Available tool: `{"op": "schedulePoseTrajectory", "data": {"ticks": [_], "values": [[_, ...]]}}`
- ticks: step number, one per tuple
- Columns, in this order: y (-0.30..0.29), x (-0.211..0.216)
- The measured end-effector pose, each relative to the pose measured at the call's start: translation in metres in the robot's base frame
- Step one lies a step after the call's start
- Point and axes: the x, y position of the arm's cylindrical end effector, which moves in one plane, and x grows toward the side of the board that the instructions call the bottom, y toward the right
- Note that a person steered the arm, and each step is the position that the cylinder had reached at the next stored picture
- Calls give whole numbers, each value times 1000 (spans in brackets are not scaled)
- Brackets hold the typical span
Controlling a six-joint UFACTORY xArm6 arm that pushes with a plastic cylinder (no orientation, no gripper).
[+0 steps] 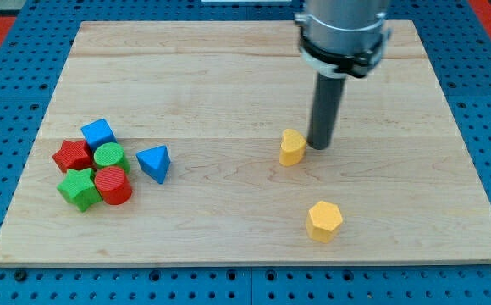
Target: Push the yellow heart into group of blocks
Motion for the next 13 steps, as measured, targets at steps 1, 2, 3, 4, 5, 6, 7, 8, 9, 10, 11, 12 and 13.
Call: {"op": "schedulePoseTrajectory", "data": {"ticks": [1,2,3,4,5,6,7,8,9,10,11,12,13], "values": [[-28,0],[-88,-16],[-97,-3],[-42,22],[-42,42],[-86,36],[-122,27],[-112,42],[-118,47],[-158,24],[-188,18],[-194,18],[-195,14]]}}
